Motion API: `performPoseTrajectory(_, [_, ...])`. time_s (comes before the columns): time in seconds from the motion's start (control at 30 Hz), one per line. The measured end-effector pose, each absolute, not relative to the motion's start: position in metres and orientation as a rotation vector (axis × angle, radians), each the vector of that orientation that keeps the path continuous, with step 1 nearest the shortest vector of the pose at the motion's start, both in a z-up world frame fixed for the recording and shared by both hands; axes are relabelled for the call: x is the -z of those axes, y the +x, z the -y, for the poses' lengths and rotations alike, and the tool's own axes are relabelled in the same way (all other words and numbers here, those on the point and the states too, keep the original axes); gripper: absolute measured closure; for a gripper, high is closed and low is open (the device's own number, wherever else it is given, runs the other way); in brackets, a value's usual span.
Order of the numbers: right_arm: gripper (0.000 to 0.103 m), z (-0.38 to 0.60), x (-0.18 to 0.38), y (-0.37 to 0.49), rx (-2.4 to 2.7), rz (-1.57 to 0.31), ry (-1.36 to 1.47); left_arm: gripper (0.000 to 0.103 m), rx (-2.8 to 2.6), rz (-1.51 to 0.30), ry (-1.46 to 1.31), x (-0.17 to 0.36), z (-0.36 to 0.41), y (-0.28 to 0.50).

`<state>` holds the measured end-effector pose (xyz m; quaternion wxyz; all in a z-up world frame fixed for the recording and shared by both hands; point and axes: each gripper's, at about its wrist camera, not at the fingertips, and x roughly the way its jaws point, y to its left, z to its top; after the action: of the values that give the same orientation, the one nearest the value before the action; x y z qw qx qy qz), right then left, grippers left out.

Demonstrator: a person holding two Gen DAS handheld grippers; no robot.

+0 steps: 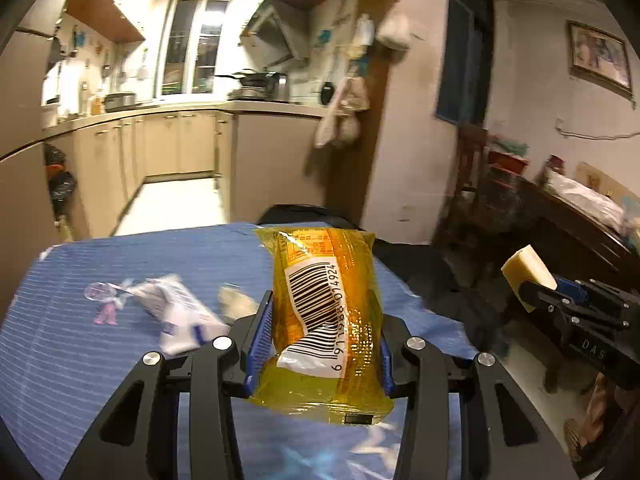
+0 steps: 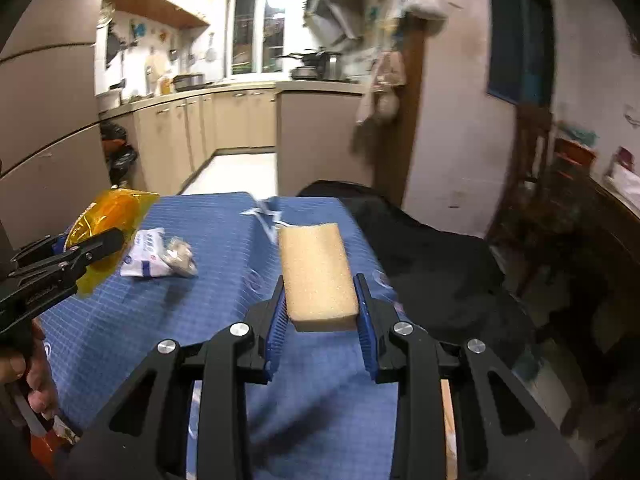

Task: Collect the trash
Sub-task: 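Carry the sponge and snack bag over the white bucket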

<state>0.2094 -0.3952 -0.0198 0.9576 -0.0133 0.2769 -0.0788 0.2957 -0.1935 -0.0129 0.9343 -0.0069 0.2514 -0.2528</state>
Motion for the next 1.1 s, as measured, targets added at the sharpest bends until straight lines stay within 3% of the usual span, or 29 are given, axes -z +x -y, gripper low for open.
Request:
performPoseTrajectory(0.6, [0.073,0.503,0.049,0.035,0.407,-0.576,0.116,0.059,0.832,-0.556,0.122,0.05,0.371,0.128])
performPoseTrajectory(1.1, [0.073,0.553,0.098,-0.019,0.456,-0.672,0.227,0.059,0.953,-0.632,0.23,0.102,0.459,0.066])
